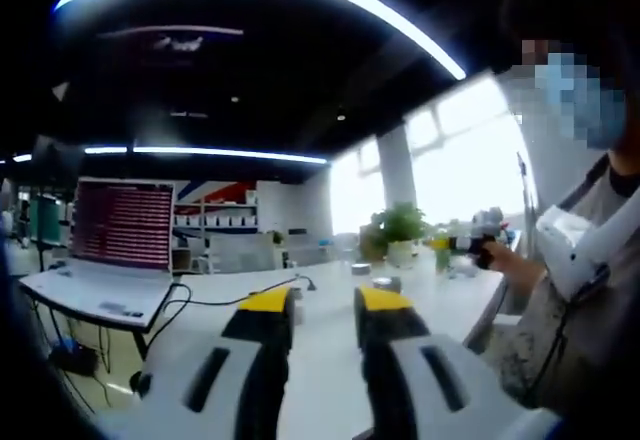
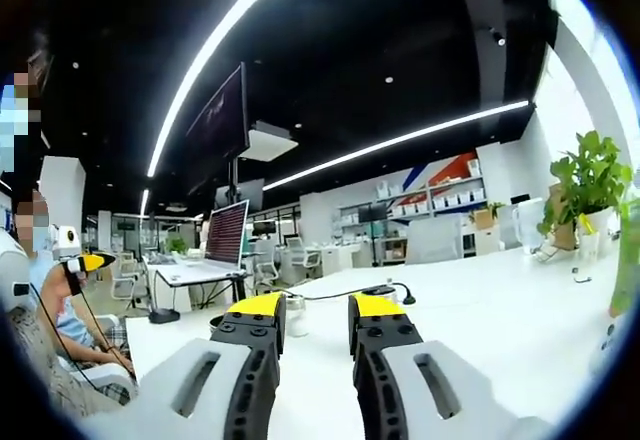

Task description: Rotate the seasoning bottle until the label or dispensing opening points toward the visible target arrow and the bottle remains upright within the marked orientation range

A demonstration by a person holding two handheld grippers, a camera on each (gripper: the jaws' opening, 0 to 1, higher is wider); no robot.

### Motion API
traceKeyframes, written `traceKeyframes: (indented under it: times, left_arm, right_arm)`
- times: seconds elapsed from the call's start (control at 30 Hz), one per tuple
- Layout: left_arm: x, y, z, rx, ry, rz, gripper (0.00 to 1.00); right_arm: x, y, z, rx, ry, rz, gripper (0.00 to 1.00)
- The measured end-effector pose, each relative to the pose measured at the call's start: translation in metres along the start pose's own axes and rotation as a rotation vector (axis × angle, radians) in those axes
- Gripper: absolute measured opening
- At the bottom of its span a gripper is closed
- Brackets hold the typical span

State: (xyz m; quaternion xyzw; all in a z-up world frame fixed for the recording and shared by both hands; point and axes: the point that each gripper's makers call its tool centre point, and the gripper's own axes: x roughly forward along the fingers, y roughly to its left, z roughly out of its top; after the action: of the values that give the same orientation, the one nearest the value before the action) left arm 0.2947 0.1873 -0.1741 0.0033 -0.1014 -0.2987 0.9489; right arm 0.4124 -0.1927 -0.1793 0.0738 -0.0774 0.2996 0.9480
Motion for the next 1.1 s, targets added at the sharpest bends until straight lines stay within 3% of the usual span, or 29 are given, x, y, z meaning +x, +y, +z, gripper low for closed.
traceKeyframes:
  times: [0.33, 0.73, 0.87, 1.1]
  left_arm:
    - [0.022, -0.007, -0.008, -0.009, 0.006, -0.089, 0.26]
    - [0.014, -0.004, -0.002, -0.015, -0.014, -0.079, 0.26]
    - [0.015, -0.004, -0.004, -0.011, -0.007, -0.082, 0.26]
    - [0.011, -0.001, -0.005, -0.010, -0.006, -0.074, 0.26]
  right_arm:
    - [-0.011, -0.013, 0.011, 0.011, -0.039, -0.070, 0.23]
    - [-0.010, -0.029, 0.005, 0.027, 0.002, -0.099, 0.23]
    - [-0.003, -0.033, 0.007, 0.008, 0.013, -0.104, 0.23]
    - [0.029, -0.042, 0.006, 0.011, 0.048, -0.094, 0.24]
